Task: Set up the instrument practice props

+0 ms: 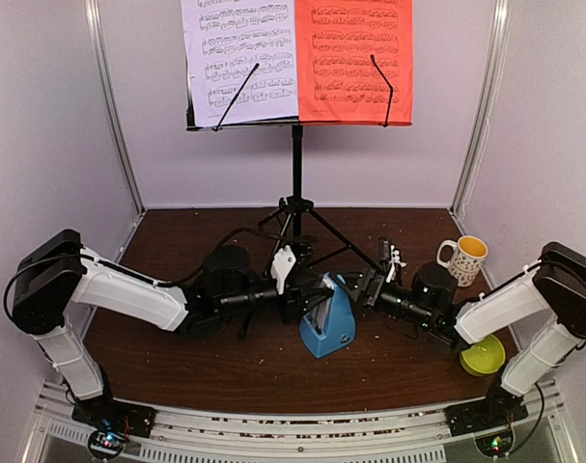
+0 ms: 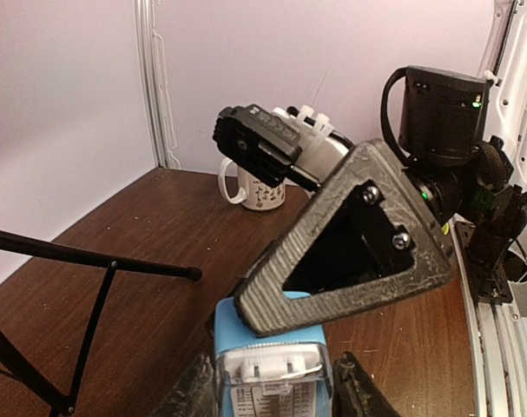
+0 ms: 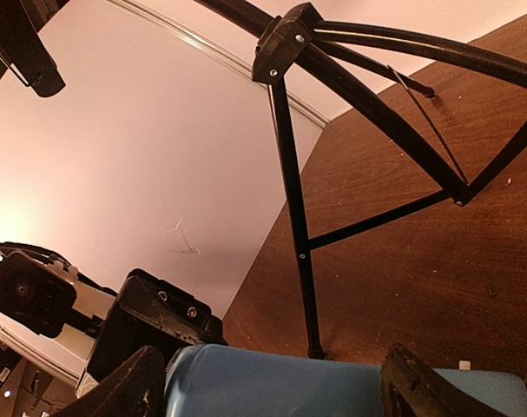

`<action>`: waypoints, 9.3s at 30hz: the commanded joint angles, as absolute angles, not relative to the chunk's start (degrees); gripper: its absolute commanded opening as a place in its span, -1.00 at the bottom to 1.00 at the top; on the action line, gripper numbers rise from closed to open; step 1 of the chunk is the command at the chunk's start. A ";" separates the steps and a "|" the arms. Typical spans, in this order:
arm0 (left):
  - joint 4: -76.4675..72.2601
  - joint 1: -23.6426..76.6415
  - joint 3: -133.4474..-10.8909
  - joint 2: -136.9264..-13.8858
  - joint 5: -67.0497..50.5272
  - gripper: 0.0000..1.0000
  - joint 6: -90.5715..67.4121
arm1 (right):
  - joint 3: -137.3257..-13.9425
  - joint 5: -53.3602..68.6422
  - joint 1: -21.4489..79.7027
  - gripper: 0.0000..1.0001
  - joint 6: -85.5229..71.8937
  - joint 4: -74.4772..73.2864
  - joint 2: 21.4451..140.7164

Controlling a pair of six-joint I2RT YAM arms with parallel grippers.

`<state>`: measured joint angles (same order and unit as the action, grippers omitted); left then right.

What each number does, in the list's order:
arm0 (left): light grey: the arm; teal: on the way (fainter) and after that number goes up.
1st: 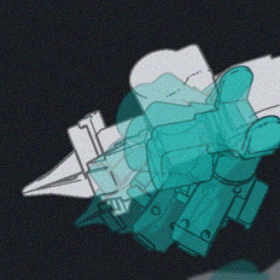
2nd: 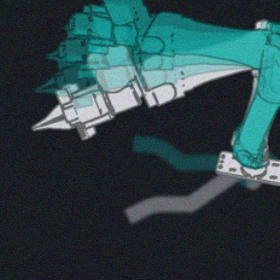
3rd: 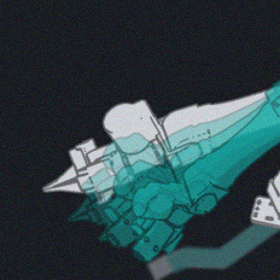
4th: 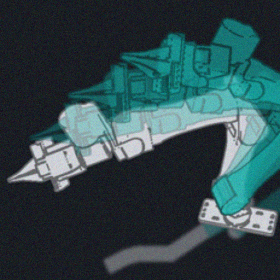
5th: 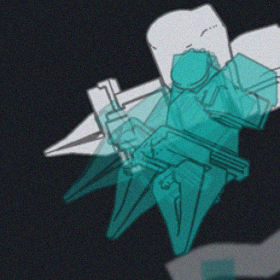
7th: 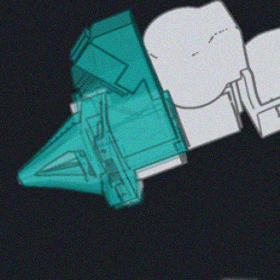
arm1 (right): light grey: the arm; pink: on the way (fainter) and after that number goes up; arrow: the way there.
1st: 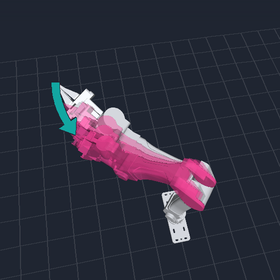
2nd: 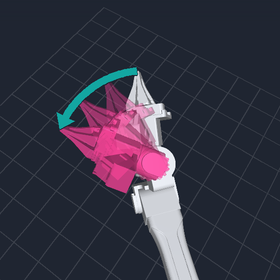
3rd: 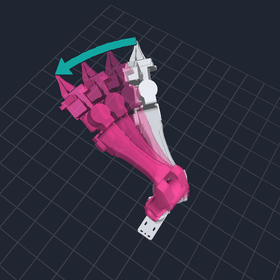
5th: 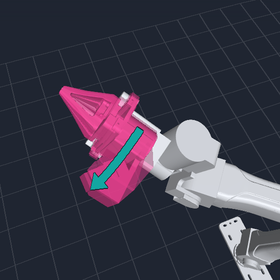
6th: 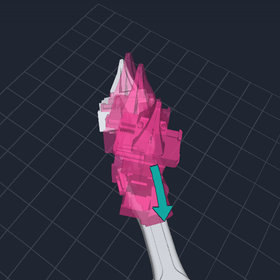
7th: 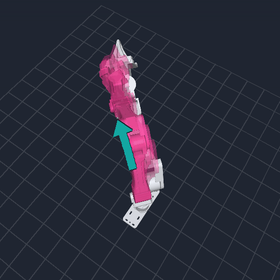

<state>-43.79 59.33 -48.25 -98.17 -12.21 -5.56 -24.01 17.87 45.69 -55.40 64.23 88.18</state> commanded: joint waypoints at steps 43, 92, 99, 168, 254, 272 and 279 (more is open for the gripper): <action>-44.79 59.15 -49.48 -99.51 -14.59 -0.86 2.05 | -27.69 17.85 46.41 0.69 -43.06 42.65 78.26; 4.82 36.76 -49.71 -72.33 0.20 -0.85 -17.82 | -29.42 22.12 41.82 0.74 -33.87 31.77 73.93; 13.85 24.78 -57.40 -83.90 -2.32 -0.85 -19.40 | -31.53 20.00 41.78 0.83 -30.14 23.89 70.58; -15.68 41.05 -39.50 -76.90 -15.10 0.07 -6.08 | -40.69 23.11 43.35 -0.18 -36.90 35.49 97.57; -37.63 55.63 -42.79 -98.79 -10.25 -0.51 -17.52 | -40.46 11.01 50.36 0.71 -27.90 22.72 83.96; -37.79 55.63 -42.89 -99.35 -9.84 -0.50 -17.49 | -40.92 12.05 49.55 0.32 -24.94 24.32 85.68; -37.97 55.64 -42.89 -99.58 -9.23 -0.51 -17.77 | -41.21 15.86 47.93 0.17 -24.52 26.13 86.96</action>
